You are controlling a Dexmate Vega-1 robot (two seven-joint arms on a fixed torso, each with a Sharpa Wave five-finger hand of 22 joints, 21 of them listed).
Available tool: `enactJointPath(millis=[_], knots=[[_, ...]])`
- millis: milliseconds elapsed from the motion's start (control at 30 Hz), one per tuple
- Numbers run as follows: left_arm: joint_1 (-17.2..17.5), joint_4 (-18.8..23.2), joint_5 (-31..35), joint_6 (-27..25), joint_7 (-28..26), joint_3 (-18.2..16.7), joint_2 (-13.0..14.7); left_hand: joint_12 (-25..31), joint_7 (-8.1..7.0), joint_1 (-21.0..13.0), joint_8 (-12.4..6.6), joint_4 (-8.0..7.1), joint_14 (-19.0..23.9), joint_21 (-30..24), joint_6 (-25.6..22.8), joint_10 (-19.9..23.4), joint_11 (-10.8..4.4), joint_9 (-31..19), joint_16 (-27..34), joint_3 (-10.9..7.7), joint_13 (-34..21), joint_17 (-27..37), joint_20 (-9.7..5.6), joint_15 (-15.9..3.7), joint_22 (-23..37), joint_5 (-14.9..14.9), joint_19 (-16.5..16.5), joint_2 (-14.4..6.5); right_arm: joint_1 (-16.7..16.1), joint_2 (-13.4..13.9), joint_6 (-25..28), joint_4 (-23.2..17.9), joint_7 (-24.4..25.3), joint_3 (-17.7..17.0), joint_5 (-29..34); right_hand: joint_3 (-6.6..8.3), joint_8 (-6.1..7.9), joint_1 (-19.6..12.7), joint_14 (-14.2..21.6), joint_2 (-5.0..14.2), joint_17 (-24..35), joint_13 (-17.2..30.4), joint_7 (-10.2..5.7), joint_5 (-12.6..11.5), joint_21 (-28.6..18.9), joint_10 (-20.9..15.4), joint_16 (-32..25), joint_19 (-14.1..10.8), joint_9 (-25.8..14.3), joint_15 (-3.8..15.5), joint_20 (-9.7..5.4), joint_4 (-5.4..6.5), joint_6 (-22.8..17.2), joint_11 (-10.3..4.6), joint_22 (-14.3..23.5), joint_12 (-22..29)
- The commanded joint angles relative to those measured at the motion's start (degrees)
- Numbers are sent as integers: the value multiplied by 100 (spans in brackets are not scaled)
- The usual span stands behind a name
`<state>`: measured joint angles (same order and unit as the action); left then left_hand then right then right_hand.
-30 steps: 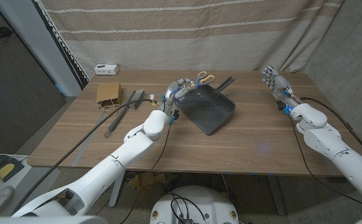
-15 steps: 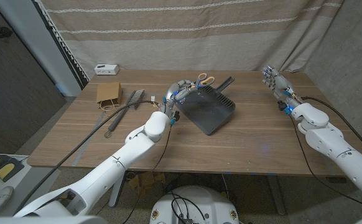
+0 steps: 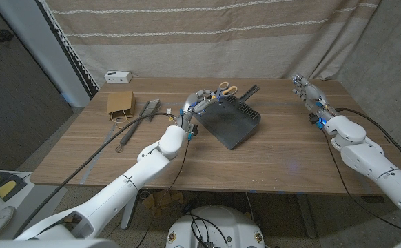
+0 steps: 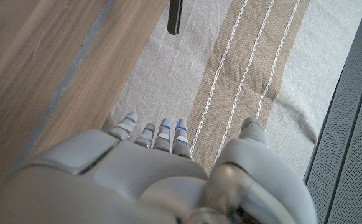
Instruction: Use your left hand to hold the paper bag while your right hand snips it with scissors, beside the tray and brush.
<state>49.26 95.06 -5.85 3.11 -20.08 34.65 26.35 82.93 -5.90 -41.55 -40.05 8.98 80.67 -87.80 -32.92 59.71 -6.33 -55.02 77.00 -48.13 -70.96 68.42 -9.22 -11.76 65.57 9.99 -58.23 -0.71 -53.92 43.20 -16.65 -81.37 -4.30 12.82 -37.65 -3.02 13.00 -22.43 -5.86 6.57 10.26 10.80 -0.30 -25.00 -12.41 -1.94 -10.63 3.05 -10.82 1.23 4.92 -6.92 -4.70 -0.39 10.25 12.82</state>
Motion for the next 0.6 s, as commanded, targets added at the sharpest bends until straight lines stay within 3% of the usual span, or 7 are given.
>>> enactJointPath(millis=[33, 167, 333, 433, 600], knots=[[65, 117, 62, 20, 61, -49, 123, 712, -193, 777, -501, -791, 13, -14, -776, 581, -528, 24, 33, -811, -9, 34, -301, -16, 28, 21, -25, -917, -81, 163, 38, -243, 109, 37, 257, 12, -21, -77, 39, 10, 12, 21, 62, 5, 20, 9, -10, -21, -16, 50, -50, -41, -5, 4, 28, 16], [88, 171, 21, -15, 142, -78, 190, 713, -185, 779, -503, -792, 14, -24, -777, 591, -529, 49, 45, -806, -9, 41, -302, -15, 41, 19, -38, -917, -93, 210, 54, -316, 112, 60, 328, 24, -17, -118, 60, 12, 10, 21, 39, 2, 13, 9, -15, -52, -18, 45, -54, -60, -19, 4, 27, 16], [45, -57, 106, 405, 186, -47, 174, 701, -143, 821, -515, -858, -28, -3, -662, 507, -505, -12, 72, -842, -13, 68, -297, -13, 96, 33, 42, -909, -147, 249, 77, -426, 251, 38, 423, 43, -6, -182, 60, 15, 7, 19, 15, -4, 18, 8, -9, -59, -20, 41, -88, -88, -57, 3, 25, 16], [37, -98, 89, 422, 222, -49, 154, 702, -148, 826, -525, -869, -46, -16, -667, 452, -512, -1, 52, -838, -12, 43, -300, -18, 123, 35, 44, -916, -201, 327, 94, -553, 401, 24, 591, 73, -12, -293, -213, 20, 6, 18, 59, -12, 59, 32, 79, 16, -23, 35, -166, -126, -71, 18, 25, 5], [14, -152, 103, 477, 259, -41, 133, 713, -151, 815, -546, -859, -42, 6, -720, 464, -519, 38, 47, -806, -11, 38, -301, -16, 63, 27, 23, -928, -213, 370, 85, -584, 421, 26, 684, 81, -20, -328, -233, 19, 6, 17, 91, -14, 70, 41, 70, 35, -23, 48, -188, -134, -68, 23, 25, 2]])
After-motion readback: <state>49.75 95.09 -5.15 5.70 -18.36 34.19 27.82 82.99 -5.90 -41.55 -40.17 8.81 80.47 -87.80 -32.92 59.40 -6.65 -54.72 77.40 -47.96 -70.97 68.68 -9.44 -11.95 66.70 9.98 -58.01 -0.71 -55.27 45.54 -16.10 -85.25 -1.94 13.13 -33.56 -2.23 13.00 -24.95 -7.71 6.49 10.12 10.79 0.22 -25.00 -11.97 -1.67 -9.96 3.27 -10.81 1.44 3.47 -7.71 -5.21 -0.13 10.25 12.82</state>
